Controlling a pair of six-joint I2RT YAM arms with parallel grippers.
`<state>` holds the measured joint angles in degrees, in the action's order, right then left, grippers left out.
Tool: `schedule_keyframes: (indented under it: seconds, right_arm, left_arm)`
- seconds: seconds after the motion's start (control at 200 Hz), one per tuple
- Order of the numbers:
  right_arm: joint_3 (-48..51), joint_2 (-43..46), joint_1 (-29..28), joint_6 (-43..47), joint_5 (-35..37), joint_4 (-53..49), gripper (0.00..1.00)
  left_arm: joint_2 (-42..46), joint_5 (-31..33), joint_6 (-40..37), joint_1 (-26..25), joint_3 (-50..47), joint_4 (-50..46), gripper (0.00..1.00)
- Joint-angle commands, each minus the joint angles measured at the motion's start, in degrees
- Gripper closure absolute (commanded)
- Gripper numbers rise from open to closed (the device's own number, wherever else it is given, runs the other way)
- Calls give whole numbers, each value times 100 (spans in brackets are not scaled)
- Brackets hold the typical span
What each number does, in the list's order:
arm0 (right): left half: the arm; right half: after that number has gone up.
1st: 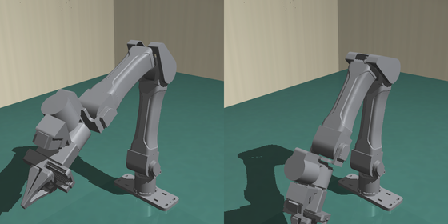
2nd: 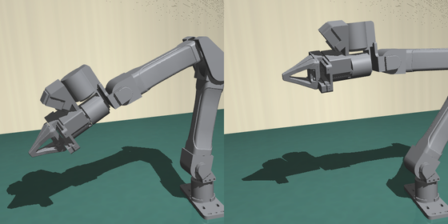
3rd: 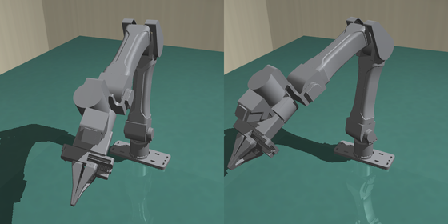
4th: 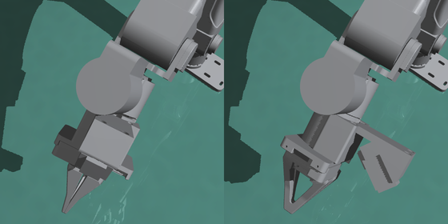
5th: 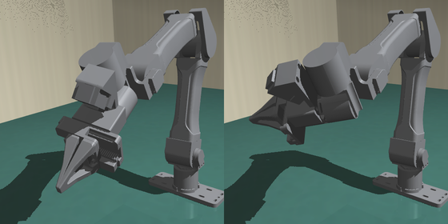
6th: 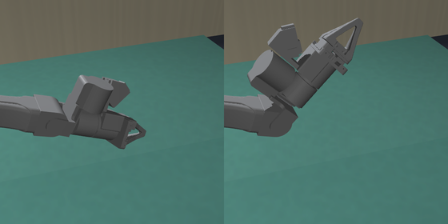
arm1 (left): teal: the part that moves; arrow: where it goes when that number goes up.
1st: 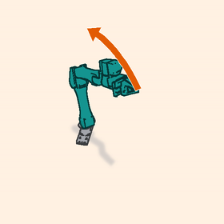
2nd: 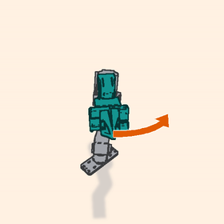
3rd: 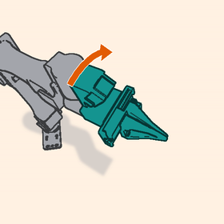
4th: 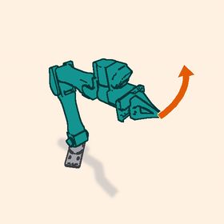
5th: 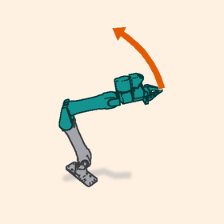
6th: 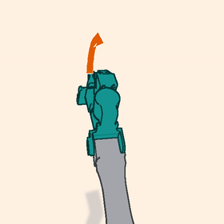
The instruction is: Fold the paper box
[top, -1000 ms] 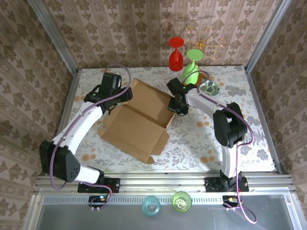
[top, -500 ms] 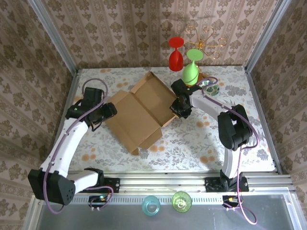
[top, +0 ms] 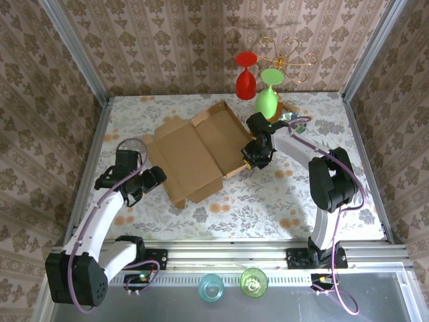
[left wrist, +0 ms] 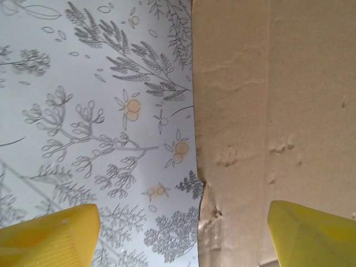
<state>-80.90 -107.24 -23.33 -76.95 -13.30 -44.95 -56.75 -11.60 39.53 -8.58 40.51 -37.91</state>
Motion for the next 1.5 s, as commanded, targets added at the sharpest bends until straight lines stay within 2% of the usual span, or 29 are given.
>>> schedule_keyframes:
  seconds: [0.0,0.185,0.32,0.485,0.555,0.585,0.655,0.815,0.96,0.98,1.01,1.215,1.415,1.495]
  right_arm:
    - [-2,59,26,-74,-389,98,100]
    - [84,44,48,-119,-609,270,100]
    - [84,3,37,-114,-647,288,100]
    - [177,-29,30,-119,-614,289,100]
    - [247,-12,14,-143,-604,337,100]
    - [290,-3,17,-151,-620,383,100]
    - [339,-21,2,-165,-674,467,98]
    - [191,-28,-133,119,-703,325,61]
    - [175,329,-282,551,-540,127,41]
    - [189,420,-310,644,-490,111,34]
    - [211,564,-352,796,-405,102,31]
    - [597,1664,-500,2001,218,372,28]
    - [789,2116,-489,3955,494,1105,43]
    - [1035,2266,-480,4709,483,1824,49]
  left_arm:
    - [87,-387,250,41,-295,1095,21]
    - [-17,-393,379,67,-613,1759,23]
    - [-146,-528,629,75,-768,2451,33]
    - [-179,-538,662,41,-742,2470,66]
    - [-83,-370,555,23,-640,2205,93]
    - [-66,-264,488,10,-548,2028,100]
    - [-141,-75,229,5,-237,1546,100]
    - [-602,350,-520,-69,798,295,100]
    - [-1145,586,-1242,-134,1858,-638,100]
    - [-1251,598,-1386,-142,2030,-763,100]
    - [-1401,598,-1596,-178,2284,-1001,100]
    - [-2268,1094,-2923,-513,3696,-2015,100]
    - [-2784,1756,-3941,-965,4518,-2214,100]
    - [-2954,2134,-4479,-1262,4786,-2176,100]
